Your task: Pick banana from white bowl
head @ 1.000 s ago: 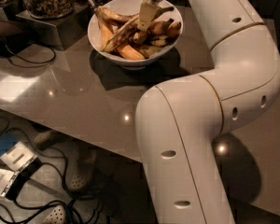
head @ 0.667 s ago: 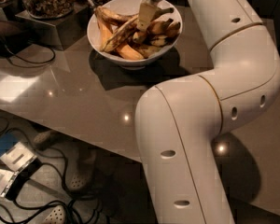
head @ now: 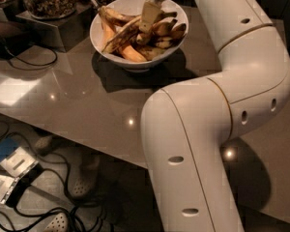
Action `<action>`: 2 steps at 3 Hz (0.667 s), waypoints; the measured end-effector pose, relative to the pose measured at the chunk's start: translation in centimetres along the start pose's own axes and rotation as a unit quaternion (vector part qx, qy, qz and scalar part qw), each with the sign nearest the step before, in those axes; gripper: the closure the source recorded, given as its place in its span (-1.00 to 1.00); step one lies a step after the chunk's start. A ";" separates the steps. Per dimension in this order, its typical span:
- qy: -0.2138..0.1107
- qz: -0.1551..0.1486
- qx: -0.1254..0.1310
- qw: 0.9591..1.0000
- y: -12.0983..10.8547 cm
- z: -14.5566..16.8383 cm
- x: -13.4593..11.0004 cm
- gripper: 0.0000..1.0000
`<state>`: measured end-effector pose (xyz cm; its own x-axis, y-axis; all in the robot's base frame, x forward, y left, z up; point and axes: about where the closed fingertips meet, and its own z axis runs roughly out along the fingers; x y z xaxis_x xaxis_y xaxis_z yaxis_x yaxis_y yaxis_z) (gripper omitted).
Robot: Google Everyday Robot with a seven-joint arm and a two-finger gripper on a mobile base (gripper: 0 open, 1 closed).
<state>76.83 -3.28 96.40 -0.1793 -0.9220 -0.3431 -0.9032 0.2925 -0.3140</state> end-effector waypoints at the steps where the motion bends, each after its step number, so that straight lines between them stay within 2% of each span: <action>1: -0.028 -0.005 0.003 1.000 0.4 -2.3 -0.8 1.00; 2: -0.052 -0.013 0.002 0.999 1.1 -4.7 -1.3 1.00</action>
Offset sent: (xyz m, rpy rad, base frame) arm -0.0717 -0.0015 0.0608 0.1183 -0.0435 0.0903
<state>74.21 -2.97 100.70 -0.1145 -0.8975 -0.4258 -0.9053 0.2708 -0.3273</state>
